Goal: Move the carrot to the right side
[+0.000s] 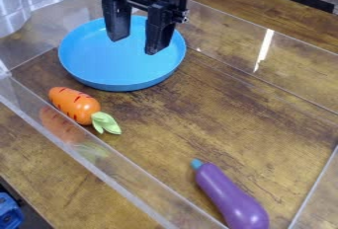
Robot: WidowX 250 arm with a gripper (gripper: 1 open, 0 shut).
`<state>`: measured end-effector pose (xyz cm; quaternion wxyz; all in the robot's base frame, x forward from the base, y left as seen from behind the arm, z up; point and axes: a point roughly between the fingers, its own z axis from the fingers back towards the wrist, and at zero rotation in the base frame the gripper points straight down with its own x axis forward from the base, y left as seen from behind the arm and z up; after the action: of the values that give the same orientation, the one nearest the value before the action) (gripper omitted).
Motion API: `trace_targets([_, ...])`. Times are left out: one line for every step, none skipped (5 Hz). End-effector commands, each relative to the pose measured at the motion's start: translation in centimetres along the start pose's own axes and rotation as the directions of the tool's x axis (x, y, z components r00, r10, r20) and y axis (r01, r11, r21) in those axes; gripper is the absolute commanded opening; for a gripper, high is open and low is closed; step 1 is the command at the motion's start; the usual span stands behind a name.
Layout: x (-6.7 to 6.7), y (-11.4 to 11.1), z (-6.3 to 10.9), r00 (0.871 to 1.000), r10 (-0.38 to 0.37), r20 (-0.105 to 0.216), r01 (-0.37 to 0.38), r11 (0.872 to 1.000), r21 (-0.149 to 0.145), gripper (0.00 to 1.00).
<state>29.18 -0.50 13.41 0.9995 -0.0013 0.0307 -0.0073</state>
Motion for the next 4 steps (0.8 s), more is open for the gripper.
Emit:
trace_targets([-0.1,0.0,-0.5,0.999,0.034,-0.009,-0.034,0.999,-0.007,1.0])
trace_targets([-0.2,0.4,-1.1,1.0,0.018,-0.019,-0.018,1.0,-0.01,1.0])
trace_targets([-1.1,2.6,-1.2,0.998,0.057,-0.009,-0.057,0.998,-0.021,1.0])
trace_targets([-1.5,3.9,-1.0,0.999,0.039,-0.018,-0.039,0.999,-0.025,1.0])
